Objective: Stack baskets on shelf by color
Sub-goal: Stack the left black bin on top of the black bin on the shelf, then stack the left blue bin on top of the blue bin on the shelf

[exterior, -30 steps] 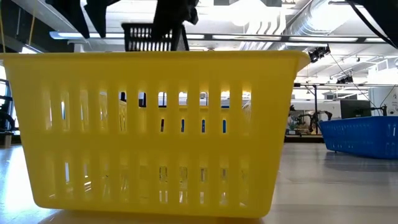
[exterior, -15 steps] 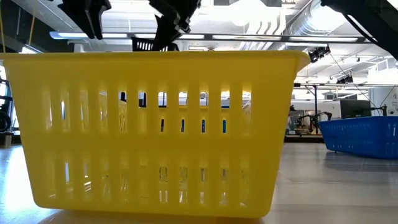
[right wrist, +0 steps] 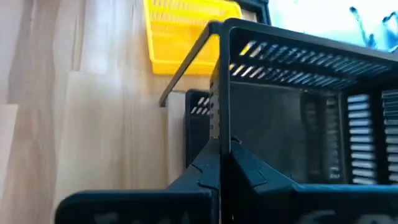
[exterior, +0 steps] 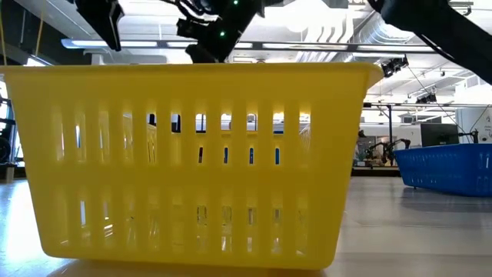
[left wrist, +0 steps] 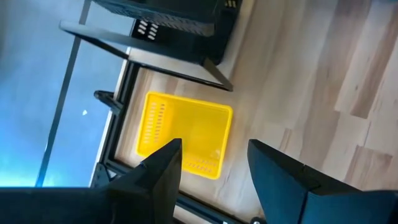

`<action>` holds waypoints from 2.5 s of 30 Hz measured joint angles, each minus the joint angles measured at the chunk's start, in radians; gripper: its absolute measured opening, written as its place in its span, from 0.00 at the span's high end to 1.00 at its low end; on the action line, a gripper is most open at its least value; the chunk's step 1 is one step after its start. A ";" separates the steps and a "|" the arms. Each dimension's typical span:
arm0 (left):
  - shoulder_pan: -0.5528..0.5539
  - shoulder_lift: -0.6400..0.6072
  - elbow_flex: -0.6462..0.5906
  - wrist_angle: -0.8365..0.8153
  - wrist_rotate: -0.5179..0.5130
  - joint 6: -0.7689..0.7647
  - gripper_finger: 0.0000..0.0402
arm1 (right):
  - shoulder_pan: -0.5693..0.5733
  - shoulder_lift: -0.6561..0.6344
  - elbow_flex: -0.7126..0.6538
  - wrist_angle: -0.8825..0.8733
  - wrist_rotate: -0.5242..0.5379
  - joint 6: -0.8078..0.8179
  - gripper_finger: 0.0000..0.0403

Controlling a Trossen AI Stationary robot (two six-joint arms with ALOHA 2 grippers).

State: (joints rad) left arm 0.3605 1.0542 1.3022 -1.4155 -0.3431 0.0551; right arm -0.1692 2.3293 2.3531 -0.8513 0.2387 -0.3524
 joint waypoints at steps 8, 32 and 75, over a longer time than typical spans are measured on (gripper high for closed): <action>0.050 0.000 0.000 0.000 0.000 0.000 0.57 | -0.011 0.047 0.000 0.018 -0.058 -0.023 1.00; 0.119 0.000 0.000 0.005 0.000 0.027 0.57 | -0.094 0.083 0.000 0.010 -0.173 0.038 1.00; 0.116 -0.028 -0.011 0.032 0.189 0.053 0.57 | 0.121 -0.023 0.003 -0.241 -0.054 0.517 0.73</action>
State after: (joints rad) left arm 0.4770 1.0260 1.2907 -1.3838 -0.1539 0.1081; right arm -0.0483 2.3062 2.3562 -1.0923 0.1849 0.1645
